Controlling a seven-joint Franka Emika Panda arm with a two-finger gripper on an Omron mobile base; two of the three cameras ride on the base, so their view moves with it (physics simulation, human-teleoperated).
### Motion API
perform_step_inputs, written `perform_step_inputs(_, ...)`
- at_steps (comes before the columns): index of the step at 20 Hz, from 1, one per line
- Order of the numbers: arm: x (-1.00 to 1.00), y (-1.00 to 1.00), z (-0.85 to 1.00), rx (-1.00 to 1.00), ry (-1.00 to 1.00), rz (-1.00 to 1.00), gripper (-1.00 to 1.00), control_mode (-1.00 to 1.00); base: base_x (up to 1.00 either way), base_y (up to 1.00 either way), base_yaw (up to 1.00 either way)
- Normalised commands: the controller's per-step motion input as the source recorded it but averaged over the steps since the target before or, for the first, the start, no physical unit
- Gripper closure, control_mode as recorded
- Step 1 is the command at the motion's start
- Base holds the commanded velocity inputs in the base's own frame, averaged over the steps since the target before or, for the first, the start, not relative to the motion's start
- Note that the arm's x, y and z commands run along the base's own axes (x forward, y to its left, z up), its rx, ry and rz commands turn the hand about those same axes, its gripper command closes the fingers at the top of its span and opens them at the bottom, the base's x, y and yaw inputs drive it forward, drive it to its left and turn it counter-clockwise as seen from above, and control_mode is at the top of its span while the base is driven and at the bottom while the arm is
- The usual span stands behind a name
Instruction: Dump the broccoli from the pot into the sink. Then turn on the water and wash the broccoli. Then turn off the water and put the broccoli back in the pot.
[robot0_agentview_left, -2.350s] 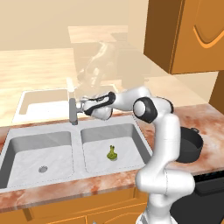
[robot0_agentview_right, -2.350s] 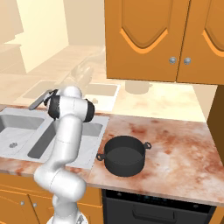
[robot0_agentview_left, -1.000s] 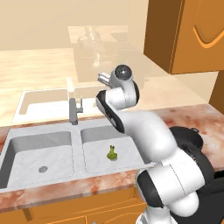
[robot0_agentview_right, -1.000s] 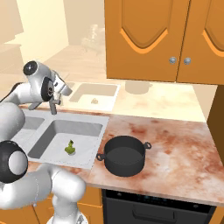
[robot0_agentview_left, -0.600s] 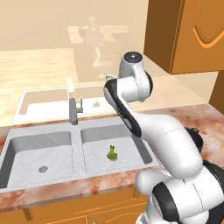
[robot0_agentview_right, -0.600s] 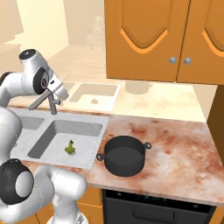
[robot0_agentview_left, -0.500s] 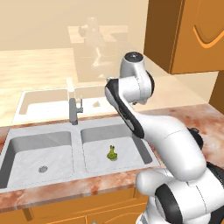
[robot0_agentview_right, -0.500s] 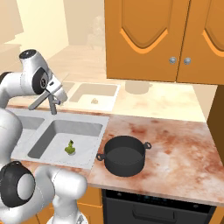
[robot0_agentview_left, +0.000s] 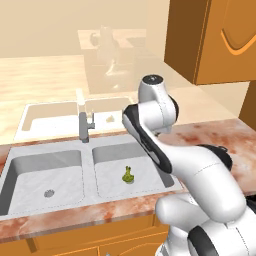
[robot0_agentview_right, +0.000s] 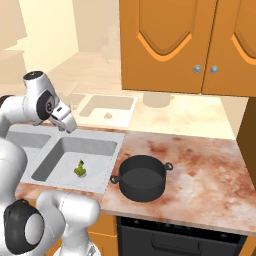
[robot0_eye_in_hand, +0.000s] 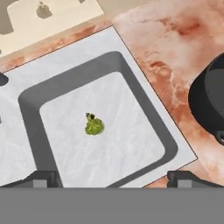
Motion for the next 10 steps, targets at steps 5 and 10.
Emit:
perform_step_inputs(5,-0.15,-0.01,-0.45,-0.04,0.07,0.18,-1.00,-1.00,0.00,0.00,0.00)
perform_step_inputs(10,0.00,0.00,-0.45,-0.01,0.07,0.19,-1.00,-1.00,0.00,0.00,0.00)
